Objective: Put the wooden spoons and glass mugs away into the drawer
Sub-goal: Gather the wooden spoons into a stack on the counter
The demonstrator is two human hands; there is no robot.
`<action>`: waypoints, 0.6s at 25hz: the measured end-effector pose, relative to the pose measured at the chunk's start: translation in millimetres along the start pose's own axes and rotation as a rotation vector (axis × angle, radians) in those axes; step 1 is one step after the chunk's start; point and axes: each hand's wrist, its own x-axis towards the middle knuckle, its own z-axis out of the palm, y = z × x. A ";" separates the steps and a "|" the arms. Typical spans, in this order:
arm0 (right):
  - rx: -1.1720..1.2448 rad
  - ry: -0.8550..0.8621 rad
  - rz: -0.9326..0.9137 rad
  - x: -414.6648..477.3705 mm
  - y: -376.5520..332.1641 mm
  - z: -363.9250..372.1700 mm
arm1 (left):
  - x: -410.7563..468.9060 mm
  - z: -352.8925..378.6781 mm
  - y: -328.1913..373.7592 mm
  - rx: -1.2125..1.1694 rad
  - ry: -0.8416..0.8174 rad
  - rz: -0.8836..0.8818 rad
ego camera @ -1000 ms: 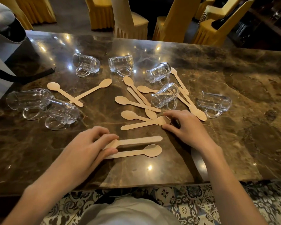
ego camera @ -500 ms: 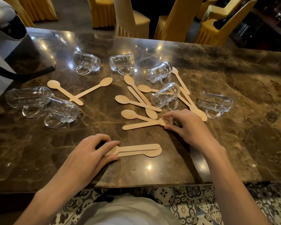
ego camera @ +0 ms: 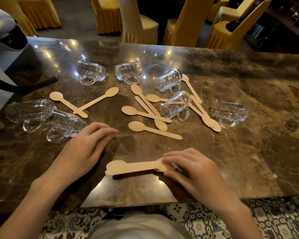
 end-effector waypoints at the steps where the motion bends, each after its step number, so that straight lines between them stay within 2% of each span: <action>1: 0.024 0.006 -0.010 -2.7 -2.7 7.4 | 12.9 0.7 1.1 0.015 0.015 0.007; 8: 0.032 0.054 -0.022 -12.8 -7.7 29.7 | 71.8 32.9 8.3 0.241 -0.192 0.124; 15: -0.005 0.089 -0.023 -17.0 -2.7 31.7 | 83.2 43.1 12.3 0.260 -0.180 0.201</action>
